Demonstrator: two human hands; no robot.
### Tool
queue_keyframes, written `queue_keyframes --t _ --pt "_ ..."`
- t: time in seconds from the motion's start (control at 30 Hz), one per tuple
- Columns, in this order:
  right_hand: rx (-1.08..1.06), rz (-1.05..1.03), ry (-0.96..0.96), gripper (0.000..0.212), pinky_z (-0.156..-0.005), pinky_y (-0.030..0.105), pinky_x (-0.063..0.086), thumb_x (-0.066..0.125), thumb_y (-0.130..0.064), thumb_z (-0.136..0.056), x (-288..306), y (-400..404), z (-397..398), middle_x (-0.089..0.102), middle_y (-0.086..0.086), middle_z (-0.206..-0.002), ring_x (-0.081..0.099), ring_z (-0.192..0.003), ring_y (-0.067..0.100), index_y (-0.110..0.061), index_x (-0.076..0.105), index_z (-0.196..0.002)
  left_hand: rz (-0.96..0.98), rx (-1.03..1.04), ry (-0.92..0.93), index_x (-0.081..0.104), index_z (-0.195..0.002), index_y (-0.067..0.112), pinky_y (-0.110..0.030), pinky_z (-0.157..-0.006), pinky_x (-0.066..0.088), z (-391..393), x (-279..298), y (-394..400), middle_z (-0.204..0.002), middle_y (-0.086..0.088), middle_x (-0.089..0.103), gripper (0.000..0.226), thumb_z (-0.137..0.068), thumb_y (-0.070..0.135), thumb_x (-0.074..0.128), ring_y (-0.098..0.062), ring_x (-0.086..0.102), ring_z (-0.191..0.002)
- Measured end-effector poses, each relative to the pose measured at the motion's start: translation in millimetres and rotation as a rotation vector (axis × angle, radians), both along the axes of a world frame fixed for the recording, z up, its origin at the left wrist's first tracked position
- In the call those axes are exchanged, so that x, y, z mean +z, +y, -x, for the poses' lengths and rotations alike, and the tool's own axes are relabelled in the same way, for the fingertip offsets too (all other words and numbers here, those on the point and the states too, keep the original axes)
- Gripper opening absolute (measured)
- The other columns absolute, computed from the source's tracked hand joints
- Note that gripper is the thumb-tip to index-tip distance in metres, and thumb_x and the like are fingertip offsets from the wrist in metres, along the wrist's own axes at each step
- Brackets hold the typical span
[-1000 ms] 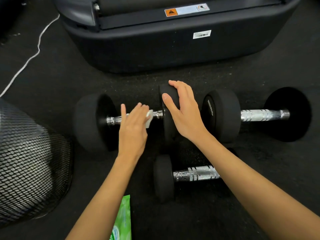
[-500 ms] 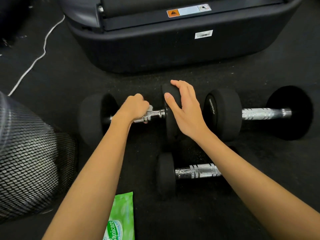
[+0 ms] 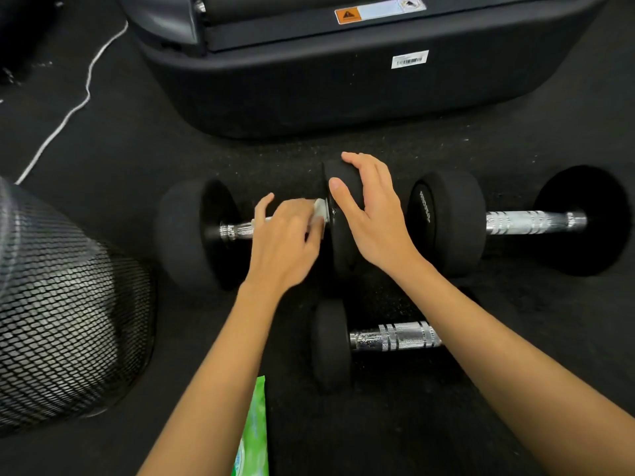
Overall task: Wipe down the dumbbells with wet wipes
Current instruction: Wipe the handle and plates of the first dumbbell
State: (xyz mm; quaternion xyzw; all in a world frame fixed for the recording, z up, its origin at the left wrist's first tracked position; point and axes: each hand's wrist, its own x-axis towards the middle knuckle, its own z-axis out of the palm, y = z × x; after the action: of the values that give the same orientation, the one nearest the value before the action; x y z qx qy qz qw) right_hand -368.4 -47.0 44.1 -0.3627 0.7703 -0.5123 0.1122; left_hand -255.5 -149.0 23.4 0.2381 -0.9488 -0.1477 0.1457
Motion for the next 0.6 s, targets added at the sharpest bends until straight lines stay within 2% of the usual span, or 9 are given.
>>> queue_keyframes --t 0.07,0.2,0.33,0.4,0.5,0.6 --pt "0.0 0.002 0.005 0.044 -0.096 0.008 0.032 0.049 -0.035 -0.099 -0.4 0.1 -0.5 0.038 0.001 -0.142 0.04 -0.129 0.01 -0.017 0.044 -0.139 0.026 0.002 0.017 0.058 -0.129 0.015 -0.04 -0.119 0.016 -4.7 -6.6 6.4 -0.127 0.002 0.063 0.038 -0.097 0.031 0.043 -0.013 0.053 -0.125" --pt "-0.001 0.0 0.007 0.045 -0.1 0.015 0.032 0.049 -0.036 -0.099 0.0 0.7 -0.3 0.037 0.001 -0.143 0.04 -0.13 0.01 -0.017 0.044 -0.139 0.122 -0.004 0.115 0.054 -0.138 0.011 -0.043 -0.12 0.019 -16.2 -21.3 13.5 -0.142 -0.002 0.055 0.044 -0.095 0.013 0.048 -0.017 0.045 -0.137" --pt "0.007 -0.004 -0.012 0.045 -0.101 0.019 0.033 0.048 -0.036 -0.099 1.2 0.5 0.0 0.037 0.001 -0.143 0.04 -0.129 0.01 -0.017 0.043 -0.139 0.043 0.21 0.208 0.058 -0.133 0.01 -0.045 -0.123 0.014 -24.2 -21.8 8.9 -0.139 -0.003 0.058 0.038 -0.097 0.005 0.049 -0.022 0.036 -0.143" --pt "0.006 0.0 -0.013 0.045 -0.102 0.02 0.033 0.048 -0.036 -0.099 1.2 -0.1 0.5 0.038 0.001 -0.143 0.04 -0.129 0.011 -0.016 0.043 -0.139 0.006 0.195 0.224 0.058 -0.132 0.008 -0.045 -0.123 0.012 -17.1 -18.9 18.5 -0.138 -0.006 0.058 0.042 -0.093 -0.004 0.05 -0.023 0.039 -0.141" --pt "0.012 -0.009 0.005 0.045 -0.098 0.011 0.03 0.048 -0.035 -0.099 1.2 0.0 1.0 0.038 0.001 -0.143 0.04 -0.129 0.01 -0.016 0.043 -0.139 0.074 0.084 0.207 0.057 -0.135 0.006 -0.045 -0.123 0.009 -13.6 -23.9 26.2 -0.142 -0.008 0.056 0.052 -0.086 -0.01 0.053 -0.025 0.043 -0.139" --pt "0.019 -0.014 -0.001 0.045 -0.091 0.005 0.03 0.048 -0.035 -0.099 1.2 0.7 1.5 0.037 0.002 -0.143 0.04 -0.128 0.009 -0.016 0.042 -0.14 -0.034 0.226 0.255 0.058 -0.134 0.01 -0.045 -0.123 0.006 -21.4 -21.4 17.2 -0.14 -0.007 0.057 0.046 -0.091 -0.005 0.054 -0.024 0.044 -0.139"
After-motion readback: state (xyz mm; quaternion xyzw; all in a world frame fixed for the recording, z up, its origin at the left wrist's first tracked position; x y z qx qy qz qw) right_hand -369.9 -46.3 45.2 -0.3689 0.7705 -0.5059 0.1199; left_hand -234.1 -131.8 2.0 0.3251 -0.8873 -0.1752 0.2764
